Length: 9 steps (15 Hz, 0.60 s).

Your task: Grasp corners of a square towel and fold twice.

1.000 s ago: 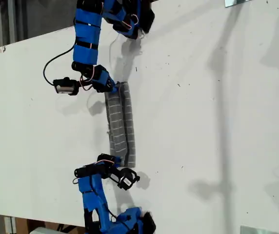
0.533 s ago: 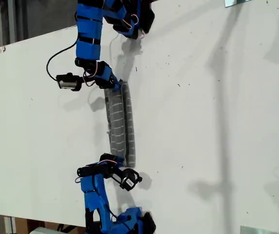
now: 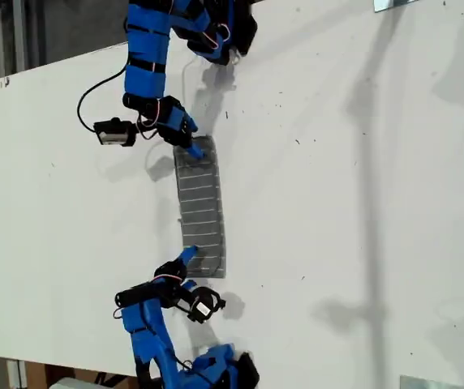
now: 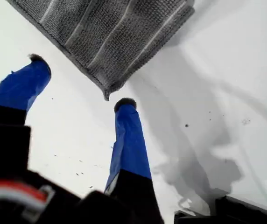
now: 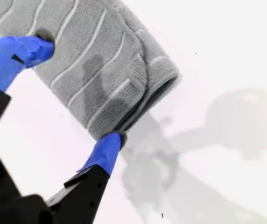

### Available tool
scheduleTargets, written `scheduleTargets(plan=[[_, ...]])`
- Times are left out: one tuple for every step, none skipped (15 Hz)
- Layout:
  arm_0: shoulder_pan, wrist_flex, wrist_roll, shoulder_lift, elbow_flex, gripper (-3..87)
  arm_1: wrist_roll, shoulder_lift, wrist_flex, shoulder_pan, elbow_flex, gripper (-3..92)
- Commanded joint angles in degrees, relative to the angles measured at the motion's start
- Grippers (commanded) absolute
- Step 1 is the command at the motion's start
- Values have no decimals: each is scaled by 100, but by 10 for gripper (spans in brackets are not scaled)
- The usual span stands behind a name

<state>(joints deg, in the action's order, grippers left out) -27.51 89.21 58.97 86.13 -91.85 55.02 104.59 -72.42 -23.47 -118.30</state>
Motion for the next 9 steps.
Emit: scheduleTargets(plan=[[-132, -308, 211, 932, -782, 399, -352, -202, 149, -413, 62, 360], [-132, -571, 316, 1222, -1292, 406, -483, -624, 360, -606, 26, 373], [-114, -817, 413, 1512, -1740, 413, -545, -1116, 562, -729, 70, 383], [-114, -1011, 536, 1854, -2188, 416, -642, -1687, 686, -782, 290, 387], [-149, -1257, 633, 2285, -2707, 421, -738, -2250, 712, -800, 650, 390], [-193, -1608, 668, 2821, -3313, 427, -826, -2716, 686, -800, 1028, 390], [-237, -1898, 756, 3305, -3876, 430, -844, -2953, 554, -800, 1336, 387], [-246, -2004, 861, 3647, -4307, 434, -861, -3059, 510, -791, 1512, 368], [-255, -2092, 993, 3990, -4702, 435, -870, -3164, 404, -756, 1670, 341]])
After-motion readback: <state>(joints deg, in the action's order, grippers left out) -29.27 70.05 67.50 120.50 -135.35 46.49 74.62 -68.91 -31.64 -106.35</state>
